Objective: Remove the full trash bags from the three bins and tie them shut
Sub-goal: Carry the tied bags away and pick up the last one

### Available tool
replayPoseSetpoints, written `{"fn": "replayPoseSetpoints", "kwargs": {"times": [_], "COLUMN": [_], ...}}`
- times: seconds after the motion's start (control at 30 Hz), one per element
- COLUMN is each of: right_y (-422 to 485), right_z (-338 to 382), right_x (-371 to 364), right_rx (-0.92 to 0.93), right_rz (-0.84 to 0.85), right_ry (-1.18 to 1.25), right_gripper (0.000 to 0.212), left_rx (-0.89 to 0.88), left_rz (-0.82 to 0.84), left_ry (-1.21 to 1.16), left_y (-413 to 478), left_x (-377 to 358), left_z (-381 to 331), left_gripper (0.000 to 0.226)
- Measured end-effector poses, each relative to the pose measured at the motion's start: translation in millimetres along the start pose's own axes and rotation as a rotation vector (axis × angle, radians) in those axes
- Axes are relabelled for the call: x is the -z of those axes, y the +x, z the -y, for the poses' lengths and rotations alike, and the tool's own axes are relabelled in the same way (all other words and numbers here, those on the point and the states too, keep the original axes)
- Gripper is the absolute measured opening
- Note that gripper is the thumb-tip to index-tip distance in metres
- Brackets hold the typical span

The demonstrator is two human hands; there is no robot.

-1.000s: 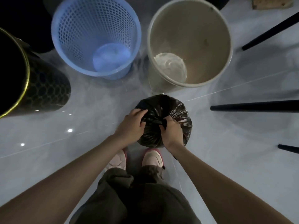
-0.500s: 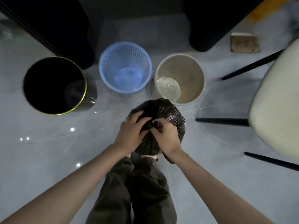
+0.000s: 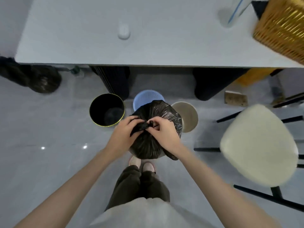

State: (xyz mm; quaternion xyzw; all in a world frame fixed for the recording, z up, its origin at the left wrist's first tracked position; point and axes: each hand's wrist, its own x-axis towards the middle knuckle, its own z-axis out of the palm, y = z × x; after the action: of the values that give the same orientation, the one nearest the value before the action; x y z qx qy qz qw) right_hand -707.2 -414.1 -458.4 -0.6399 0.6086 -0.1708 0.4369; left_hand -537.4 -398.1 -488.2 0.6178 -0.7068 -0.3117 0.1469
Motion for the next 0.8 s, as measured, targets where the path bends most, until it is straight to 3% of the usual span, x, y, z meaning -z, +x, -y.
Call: {"fn": "replayPoseSetpoints", "kwargs": {"times": [0.4,0.8], "right_y": [-11.6,36.4], "right_z": [126.8,257.6], "right_x": [-23.3,-171.0], "right_rx": [0.205,0.219], "right_rz": [0.124,0.264], "right_ry": [0.012,0.020], "right_gripper": [0.015,0.012], "left_rx": [0.150,0.361], "left_rz": [-0.196,-0.311], "left_ry": [-0.033,0.017], "left_y": [-77.7,-140.8], "left_x": [116.9,240.2], "left_z": [11.3,146.4], "left_gripper": [0.034,0.028]}}
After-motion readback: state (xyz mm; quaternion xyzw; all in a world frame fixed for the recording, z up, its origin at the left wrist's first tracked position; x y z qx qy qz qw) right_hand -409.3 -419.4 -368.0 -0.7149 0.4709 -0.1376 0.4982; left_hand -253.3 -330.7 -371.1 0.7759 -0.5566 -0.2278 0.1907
